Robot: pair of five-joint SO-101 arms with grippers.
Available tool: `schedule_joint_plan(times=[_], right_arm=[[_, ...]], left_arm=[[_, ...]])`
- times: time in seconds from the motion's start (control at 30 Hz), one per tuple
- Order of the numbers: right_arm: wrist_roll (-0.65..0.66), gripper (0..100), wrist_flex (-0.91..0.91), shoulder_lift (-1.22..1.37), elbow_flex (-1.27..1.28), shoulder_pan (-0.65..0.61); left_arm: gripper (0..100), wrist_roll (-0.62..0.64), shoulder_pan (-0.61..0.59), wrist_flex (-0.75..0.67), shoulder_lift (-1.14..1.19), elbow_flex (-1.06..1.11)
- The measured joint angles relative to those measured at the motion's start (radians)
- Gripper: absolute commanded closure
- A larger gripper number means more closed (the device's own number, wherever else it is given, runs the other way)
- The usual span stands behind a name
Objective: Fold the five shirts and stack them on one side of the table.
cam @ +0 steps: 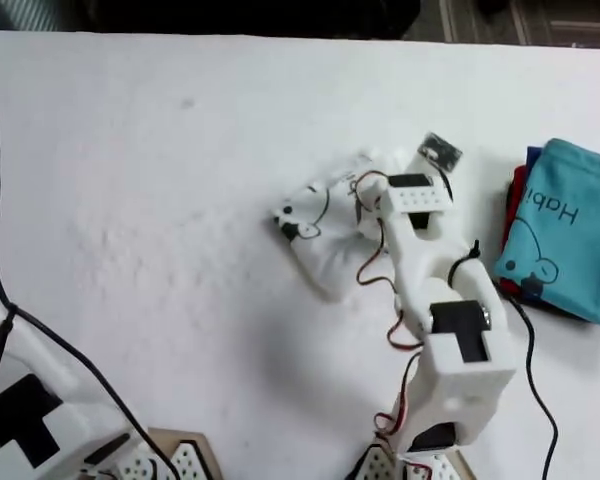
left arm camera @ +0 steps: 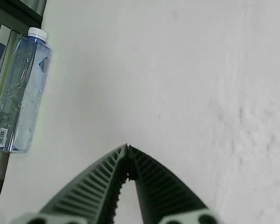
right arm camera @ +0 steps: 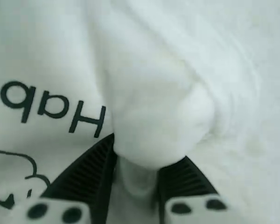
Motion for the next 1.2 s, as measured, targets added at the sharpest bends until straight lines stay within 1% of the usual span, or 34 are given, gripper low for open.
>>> schedule_joint_plan(times=[0.07, 0.17, 0.4, 0.6, 0.7, 0.77, 0.87, 1.0, 1.13, 1.2], right_arm=[[0.083, 98.1, 0.035, -0.054, 0.0, 0.006], [0.232, 98.1, 0.074, -0.146, 0.0, 0.054], [0.603, 98.1, 0.089, -0.371, 0.0, 0.242], [0.921, 98.1, 0.089, -0.52, 0.0, 0.368], [1.059, 98.1, 0.089, -0.566, 0.0, 0.425], [1.115, 98.1, 0.089, -0.589, 0.0, 0.456], [1.162, 98.1, 0.061, -0.6, 0.0, 0.511], [1.186, 98.1, -0.006, -0.586, 0.0, 0.585], [1.189, 98.1, -0.052, -0.502, 0.0, 0.637], [1.212, 98.1, -0.077, -0.479, 0.002, 0.671]], left_arm=[[97, 0.0, 0.0, 0.0, 0.0, 0.0], [97, 0.0, 0.0, 0.0, 0.0, 0.0], [97, 0.0, 0.0, 0.0, 0.0, 0.0], [97, 0.0, 0.0, 0.0, 0.0, 0.0], [97, 0.0, 0.012, 0.0, 0.0, 0.0], [97, 0.0, 0.025, 0.0, 0.0, 0.0], [97, 0.0, 0.037, 0.0, 0.0, 0.0], [97, 0.0, 0.049, 0.0, 0.0, 0.0], [97, 0.0, 0.054, 0.0, 0.0, 0.0], [97, 0.0, 0.054, 0.0, 0.0, 0.0]])
